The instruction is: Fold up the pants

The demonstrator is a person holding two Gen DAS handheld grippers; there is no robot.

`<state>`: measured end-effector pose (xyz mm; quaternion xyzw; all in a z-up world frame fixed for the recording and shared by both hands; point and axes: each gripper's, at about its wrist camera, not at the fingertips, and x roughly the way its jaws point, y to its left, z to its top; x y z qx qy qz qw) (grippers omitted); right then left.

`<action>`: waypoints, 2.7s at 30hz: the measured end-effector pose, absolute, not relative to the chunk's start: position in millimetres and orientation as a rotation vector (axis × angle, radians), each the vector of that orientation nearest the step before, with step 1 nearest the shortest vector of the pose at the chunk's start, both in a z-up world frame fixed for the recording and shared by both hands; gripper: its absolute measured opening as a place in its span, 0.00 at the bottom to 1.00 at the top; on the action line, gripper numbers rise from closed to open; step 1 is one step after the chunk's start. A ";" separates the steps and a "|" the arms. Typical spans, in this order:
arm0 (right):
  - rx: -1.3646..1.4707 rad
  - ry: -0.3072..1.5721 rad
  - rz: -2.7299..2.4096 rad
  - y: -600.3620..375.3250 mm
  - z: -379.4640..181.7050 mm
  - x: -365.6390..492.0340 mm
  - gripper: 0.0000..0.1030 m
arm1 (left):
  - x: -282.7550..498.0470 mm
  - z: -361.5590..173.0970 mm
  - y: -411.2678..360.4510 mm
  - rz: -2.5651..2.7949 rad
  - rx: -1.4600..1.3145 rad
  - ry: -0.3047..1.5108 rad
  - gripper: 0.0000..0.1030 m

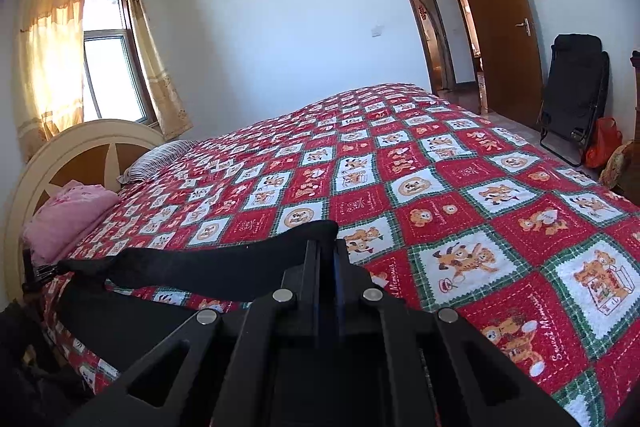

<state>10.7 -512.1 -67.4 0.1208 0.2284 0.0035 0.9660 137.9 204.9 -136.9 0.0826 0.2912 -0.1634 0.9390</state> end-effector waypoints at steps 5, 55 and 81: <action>0.244 0.457 -0.016 -518.7 -65.7 -1.5 0.05 | 120.5 -143.3 220.9 -0.370 0.092 0.588 0.14; -0.622 0.717 0.650 -5.4 -182.4 89.7 0.43 | 91.8 -170.2 216.6 -0.311 -0.148 0.654 0.64; -0.599 0.761 0.781 1.5 -178.7 56.2 0.04 | 83.7 -179.9 261.7 -0.300 -0.201 0.753 0.12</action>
